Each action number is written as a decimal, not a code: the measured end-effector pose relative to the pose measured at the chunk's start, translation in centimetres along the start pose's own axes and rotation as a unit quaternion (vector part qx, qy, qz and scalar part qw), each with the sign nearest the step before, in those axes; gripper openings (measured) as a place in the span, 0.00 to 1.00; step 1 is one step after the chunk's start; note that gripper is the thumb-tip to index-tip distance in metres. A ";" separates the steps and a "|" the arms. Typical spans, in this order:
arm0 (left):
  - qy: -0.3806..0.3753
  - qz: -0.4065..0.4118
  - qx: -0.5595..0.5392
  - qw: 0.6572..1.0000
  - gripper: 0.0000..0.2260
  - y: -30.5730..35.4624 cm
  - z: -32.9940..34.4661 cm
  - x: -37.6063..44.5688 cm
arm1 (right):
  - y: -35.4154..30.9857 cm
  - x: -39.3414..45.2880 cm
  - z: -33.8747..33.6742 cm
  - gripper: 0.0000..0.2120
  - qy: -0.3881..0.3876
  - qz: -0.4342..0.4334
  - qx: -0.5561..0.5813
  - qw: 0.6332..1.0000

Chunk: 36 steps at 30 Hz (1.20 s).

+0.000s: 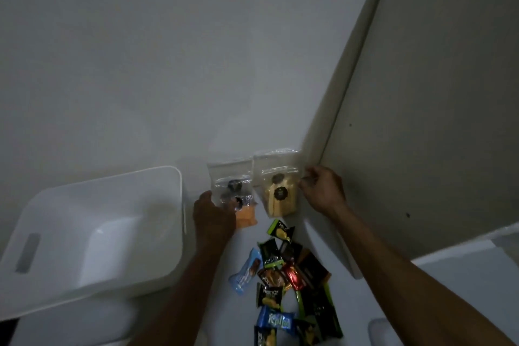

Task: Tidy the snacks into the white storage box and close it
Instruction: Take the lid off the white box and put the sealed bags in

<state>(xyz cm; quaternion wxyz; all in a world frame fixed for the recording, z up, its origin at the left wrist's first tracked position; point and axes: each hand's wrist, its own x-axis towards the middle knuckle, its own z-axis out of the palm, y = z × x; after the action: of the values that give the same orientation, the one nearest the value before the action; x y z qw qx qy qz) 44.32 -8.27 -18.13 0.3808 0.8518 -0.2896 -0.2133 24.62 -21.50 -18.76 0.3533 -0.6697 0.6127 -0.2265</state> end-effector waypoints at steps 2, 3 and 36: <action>0.000 -0.053 -0.020 0.998 0.23 -0.1 1.1 1.6 | 0.5 1.8 0.9 0.20 -0.002 0.013 -0.018 1.000; -0.007 -0.076 -0.024 0.997 0.22 -0.2 1.7 2.3 | 0.8 2.6 1.4 0.20 -0.003 0.021 -0.026 0.999; -0.078 0.207 0.259 0.940 0.09 -0.9 -0.4 4.8 | -2.4 2.9 0.1 0.07 -0.125 -0.135 -0.282 0.942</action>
<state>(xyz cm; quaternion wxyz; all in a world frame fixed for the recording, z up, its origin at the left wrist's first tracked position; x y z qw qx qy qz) 48.43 -10.78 -19.24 0.1590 0.8230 -0.5335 -0.1134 26.67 -24.36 -17.39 0.1901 -0.8412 0.5061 -0.0047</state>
